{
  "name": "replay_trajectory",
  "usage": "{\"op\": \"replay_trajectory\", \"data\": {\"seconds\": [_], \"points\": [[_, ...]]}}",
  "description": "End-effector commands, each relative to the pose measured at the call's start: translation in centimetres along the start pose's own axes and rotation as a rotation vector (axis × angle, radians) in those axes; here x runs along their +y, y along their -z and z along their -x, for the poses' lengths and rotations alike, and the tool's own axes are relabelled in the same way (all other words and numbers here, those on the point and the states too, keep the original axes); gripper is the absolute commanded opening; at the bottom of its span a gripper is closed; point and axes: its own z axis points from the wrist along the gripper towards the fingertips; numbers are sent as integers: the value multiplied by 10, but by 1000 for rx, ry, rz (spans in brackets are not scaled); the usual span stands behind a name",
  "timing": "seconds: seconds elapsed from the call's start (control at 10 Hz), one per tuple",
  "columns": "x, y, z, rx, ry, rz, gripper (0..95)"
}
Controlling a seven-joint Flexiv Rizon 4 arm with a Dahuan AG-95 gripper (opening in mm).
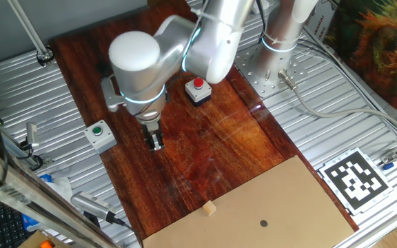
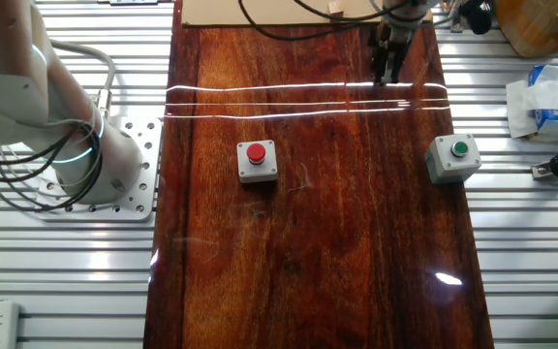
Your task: Grab the block and place it at the designated location
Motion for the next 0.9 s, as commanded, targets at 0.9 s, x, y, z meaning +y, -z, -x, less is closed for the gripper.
{"op": "replay_trajectory", "data": {"seconds": [0.9], "points": [[1, -2, 4, 30, 32, -8, 0]]}}
